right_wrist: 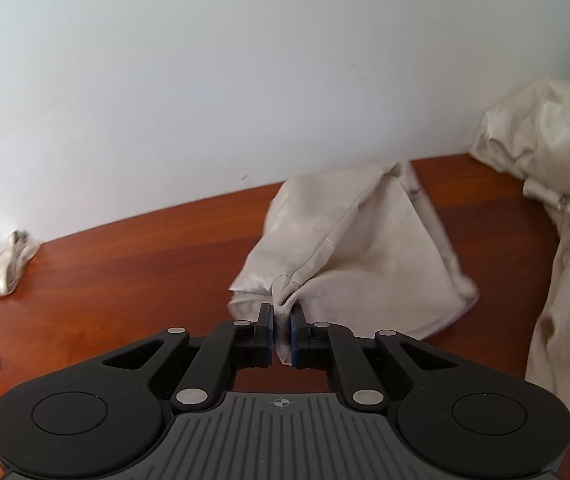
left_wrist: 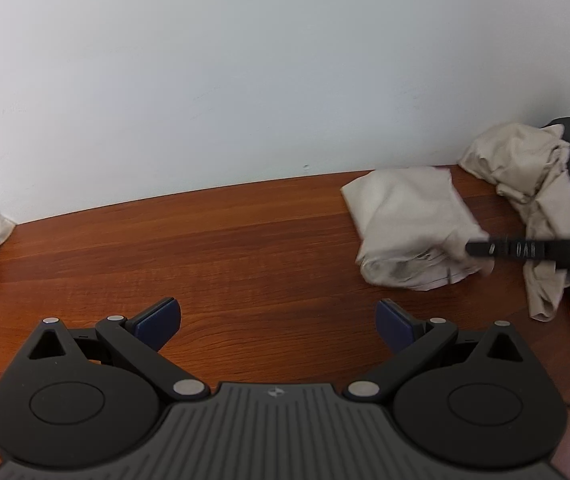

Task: Fold clothes
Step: 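Lift the shirt with the right tool while the left tool grasps another edge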

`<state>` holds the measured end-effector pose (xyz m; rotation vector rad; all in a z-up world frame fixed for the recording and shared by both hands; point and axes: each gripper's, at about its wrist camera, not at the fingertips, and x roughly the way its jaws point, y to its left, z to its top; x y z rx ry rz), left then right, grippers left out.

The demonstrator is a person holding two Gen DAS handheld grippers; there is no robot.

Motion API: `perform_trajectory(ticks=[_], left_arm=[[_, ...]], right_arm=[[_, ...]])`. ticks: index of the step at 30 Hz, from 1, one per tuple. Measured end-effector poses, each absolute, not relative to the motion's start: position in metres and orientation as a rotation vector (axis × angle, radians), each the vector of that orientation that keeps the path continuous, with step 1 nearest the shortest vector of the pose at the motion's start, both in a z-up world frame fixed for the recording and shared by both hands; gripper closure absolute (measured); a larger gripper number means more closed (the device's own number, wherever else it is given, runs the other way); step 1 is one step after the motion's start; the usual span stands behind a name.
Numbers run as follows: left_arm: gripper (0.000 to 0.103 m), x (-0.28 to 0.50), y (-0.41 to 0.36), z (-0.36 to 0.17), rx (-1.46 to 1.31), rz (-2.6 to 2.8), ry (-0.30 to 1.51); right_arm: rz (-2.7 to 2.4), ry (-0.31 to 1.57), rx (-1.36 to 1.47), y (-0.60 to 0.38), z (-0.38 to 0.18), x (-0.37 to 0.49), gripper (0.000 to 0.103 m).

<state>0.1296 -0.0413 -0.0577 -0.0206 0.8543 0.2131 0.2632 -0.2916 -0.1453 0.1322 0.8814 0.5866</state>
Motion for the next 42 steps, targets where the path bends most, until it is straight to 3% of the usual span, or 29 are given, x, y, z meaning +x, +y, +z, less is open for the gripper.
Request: perform_trajectory(ticks=[28, 34, 38, 42], left_arm=[[0.000, 0.075, -0.050, -0.080, 0.049, -0.150, 0.840], [0.003, 0.091, -0.076, -0.101, 0.053, -0.259, 0.844], [0.010, 0.105, -0.097, -0.113, 0.088, -0.328, 0.845], [0.017, 0.128, -0.117, -0.127, 0.128, -0.357, 0.843]], right_arm=[[0.835, 1.026, 0.035, -0.228, -0.150, 0.021, 0.096], [0.827, 1.024, 0.048, -0.251, -0.140, 0.010, 0.086], [0.797, 1.013, 0.022, -0.267, -0.138, 0.017, 0.071], [0.742, 1.016, 0.019, -0.283, -0.141, 0.025, 0.071]])
